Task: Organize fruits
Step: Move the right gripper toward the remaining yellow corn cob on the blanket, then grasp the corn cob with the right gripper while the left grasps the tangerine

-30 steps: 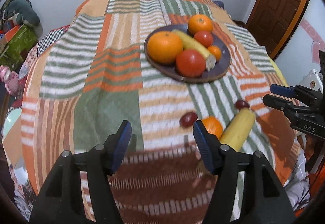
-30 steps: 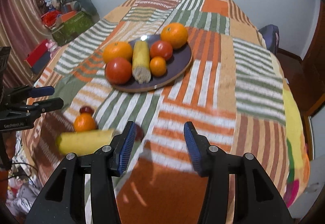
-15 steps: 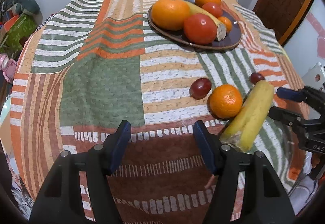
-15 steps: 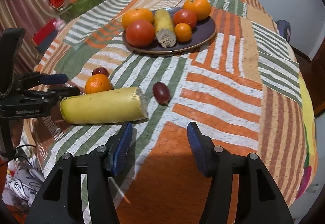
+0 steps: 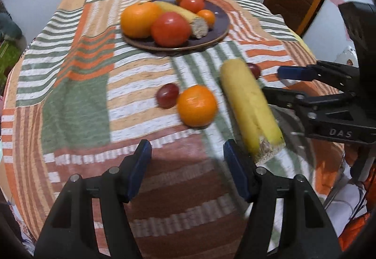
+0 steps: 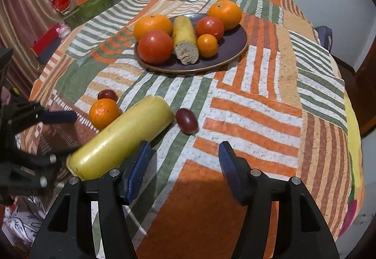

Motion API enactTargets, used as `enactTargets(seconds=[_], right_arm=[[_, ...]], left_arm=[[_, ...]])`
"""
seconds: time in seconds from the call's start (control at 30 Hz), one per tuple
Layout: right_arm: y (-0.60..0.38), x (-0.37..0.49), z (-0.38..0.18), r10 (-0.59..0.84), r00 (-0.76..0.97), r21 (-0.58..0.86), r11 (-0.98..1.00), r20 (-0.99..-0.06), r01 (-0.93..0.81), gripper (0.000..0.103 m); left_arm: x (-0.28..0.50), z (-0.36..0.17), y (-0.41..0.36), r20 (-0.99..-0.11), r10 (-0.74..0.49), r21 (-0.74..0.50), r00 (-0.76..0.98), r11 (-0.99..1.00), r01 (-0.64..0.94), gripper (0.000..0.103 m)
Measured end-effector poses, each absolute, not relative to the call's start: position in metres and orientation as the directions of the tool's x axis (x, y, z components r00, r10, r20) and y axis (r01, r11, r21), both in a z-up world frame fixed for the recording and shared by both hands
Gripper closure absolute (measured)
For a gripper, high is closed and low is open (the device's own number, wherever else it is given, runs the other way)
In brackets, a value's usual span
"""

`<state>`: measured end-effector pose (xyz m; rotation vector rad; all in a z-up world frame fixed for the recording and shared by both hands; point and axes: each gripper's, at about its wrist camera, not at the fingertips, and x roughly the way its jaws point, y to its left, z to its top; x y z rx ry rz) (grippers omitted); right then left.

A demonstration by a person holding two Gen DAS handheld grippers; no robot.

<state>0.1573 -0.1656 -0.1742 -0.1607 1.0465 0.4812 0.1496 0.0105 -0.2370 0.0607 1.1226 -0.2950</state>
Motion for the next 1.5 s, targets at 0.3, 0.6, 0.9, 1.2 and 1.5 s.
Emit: enactTargets(seconds=[0.3,0.6,0.9,1.2,1.5], right_arm=[[-0.173,0.158,-0.159,0.344,0.411,0.141,0.882,-0.844,-0.449,0.046],[-0.131,0.153,-0.157,0.394,0.365,0.155,0.829,-0.844,-0.537,0.041],[-0.105,0.157,-0.182,0.402,0.279,0.197,0.810,-0.872,-0.552,0.041],[-0.122,0.149,-0.168,0.425,0.294,0.186,0.784,-0.856,-0.592,0.055],[-0.137,0.150,-0.155,0.420,0.314,0.155,0.773,-0.852,-0.615,0.075]], left_arm=[[0.156,-0.237,0.004,-0.883,-0.257,-0.176,0.392,0.957,0.230,0.039],[0.146,-0.232,0.043,-0.871,-0.196,-0.154,0.450,0.980,0.130,0.039],[0.141,-0.232,0.067,-0.867,-0.175,-0.159,0.467,0.985,0.073,0.039],[0.153,-0.227,0.044,-0.858,-0.207,-0.163,0.471,0.978,0.134,0.039],[0.171,-0.232,0.018,-0.860,-0.232,-0.163,0.454,0.969,0.185,0.041]])
